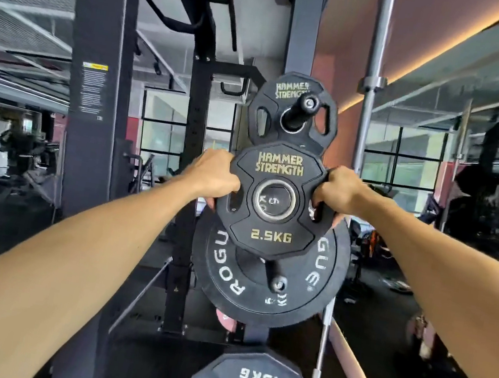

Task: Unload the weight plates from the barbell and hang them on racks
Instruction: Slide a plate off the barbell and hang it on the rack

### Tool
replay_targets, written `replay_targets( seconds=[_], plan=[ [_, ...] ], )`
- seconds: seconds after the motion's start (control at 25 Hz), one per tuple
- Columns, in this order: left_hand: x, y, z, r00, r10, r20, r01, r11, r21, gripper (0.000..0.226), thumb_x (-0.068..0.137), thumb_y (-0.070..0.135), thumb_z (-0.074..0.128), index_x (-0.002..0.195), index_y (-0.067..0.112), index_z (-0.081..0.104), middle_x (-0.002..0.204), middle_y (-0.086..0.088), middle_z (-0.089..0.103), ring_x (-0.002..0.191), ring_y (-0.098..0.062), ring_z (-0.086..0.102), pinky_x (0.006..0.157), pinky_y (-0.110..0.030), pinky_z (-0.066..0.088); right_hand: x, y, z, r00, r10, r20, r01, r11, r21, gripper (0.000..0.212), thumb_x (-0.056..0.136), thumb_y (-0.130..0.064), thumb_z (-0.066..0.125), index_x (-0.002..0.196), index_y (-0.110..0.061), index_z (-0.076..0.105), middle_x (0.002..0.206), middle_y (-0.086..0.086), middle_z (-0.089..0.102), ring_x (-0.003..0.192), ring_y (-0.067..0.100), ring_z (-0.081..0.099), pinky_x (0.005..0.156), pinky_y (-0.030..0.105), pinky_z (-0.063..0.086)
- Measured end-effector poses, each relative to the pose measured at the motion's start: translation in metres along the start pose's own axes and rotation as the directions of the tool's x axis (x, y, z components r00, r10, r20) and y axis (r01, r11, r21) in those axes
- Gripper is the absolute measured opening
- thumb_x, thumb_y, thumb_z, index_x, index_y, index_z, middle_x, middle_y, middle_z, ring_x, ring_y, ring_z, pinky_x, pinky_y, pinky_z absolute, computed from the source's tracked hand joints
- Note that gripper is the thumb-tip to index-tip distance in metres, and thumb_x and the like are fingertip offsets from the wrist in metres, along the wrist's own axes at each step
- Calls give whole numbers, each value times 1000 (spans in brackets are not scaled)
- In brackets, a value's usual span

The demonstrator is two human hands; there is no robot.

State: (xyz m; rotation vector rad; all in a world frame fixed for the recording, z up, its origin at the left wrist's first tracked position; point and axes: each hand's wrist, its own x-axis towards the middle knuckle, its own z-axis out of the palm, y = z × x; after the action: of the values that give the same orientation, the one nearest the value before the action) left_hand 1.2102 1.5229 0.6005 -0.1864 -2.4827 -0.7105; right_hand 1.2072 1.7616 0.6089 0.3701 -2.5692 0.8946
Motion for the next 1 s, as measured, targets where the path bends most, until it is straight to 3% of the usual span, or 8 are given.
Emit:
replay_targets(
  seconds=[0.08,0.24,0.36,0.44,0.52,0.8,0.88,1.0],
  plan=[
    [9,18,15,1000,-5,8,5,1000,11,20,75,11,64,94,12,66,85,-8,68,57,-30,71,50,-41,61,7,21,-14,1000,4,9,-4,1000,0,18,78,0,63,61,-5,61,70,10,59,61,27,59,40,18,40],
    [29,42,26,1000,2,-4,-2,998,67,15,76,13,63,90,16,65,84,-6,69,57,-29,71,55,-39,62,25,43,-32,1000,1,21,-1,1000,22,18,79,0,63,63,-5,60,72,12,59,57,28,60,32,14,38],
    [44,54,15,999,16,-41,-13,996,85,13,76,14,64,88,16,66,83,-6,70,54,-29,71,53,-38,61,45,43,-47,999,-45,-6,45,998,53,10,75,1,64,65,-1,64,72,18,66,56,31,65,37,30,51],
    [56,67,1,996,34,-85,-25,995,101,17,75,15,65,91,15,68,84,-6,70,57,-29,71,53,-40,61,59,36,-61,995,-88,-52,90,995,35,6,71,-2,66,65,-1,67,78,21,70,66,34,67,58,43,60],
    [71,80,-14,991,48,-126,-36,995,96,17,76,12,65,93,12,68,84,-6,70,62,-30,72,52,-40,61,74,27,-75,988,-122,-94,126,991,40,6,72,-3,67,66,0,67,76,19,70,64,33,65,69,45,60],
    [114,111,-60,971,89,-223,-82,996,40,7,80,4,61,85,9,64,76,-8,65,58,-33,70,42,-34,57,127,-9,-117,966,-199,-167,214,974,80,4,63,2,66,66,4,67,69,21,68,70,43,68,70,54,59],
    [125,108,-66,963,96,-251,-91,995,32,7,79,4,61,78,11,62,76,-9,66,58,-33,70,43,-34,58,137,-17,-120,962,-207,-176,225,971,87,2,64,4,65,64,3,66,67,20,67,63,40,65,70,54,59],
    [141,98,-63,962,90,-257,-81,996,48,9,77,7,62,75,15,62,77,-8,68,58,-31,71,49,-35,60,152,-18,-113,957,-220,-191,231,972,41,3,64,3,68,67,3,68,65,15,64,64,31,59,69,42,58]
  ],
)
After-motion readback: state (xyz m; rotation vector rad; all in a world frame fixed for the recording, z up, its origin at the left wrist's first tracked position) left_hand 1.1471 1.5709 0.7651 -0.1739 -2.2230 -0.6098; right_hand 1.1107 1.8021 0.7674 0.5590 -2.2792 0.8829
